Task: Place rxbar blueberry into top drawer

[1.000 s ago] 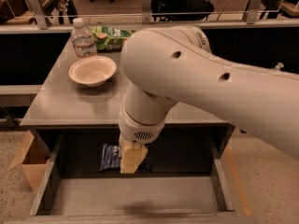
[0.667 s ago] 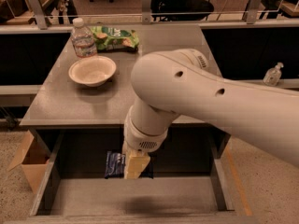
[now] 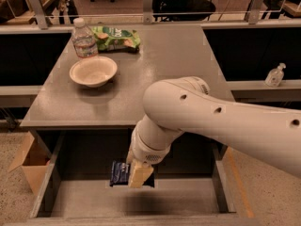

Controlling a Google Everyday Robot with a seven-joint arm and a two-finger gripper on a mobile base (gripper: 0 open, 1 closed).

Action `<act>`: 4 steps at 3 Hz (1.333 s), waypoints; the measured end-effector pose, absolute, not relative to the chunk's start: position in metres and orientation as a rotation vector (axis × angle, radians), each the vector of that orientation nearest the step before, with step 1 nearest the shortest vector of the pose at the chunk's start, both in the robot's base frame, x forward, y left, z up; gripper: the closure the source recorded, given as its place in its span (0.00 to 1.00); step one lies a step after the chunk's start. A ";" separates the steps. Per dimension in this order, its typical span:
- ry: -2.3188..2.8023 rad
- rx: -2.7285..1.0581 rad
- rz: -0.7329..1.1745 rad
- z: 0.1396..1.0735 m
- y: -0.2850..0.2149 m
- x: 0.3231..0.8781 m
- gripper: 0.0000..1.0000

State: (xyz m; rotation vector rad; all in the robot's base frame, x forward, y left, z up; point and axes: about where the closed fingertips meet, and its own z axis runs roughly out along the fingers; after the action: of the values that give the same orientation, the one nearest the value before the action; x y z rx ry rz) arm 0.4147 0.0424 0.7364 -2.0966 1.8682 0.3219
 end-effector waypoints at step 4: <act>1.927 -2.071 0.420 0.661 0.049 0.429 0.82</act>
Offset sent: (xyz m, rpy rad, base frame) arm 0.0178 0.0098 -0.0858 0.0280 0.0968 -0.0331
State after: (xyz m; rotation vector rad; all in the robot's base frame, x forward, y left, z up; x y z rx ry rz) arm 0.4286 0.0487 0.6614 -2.0708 1.9270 0.4197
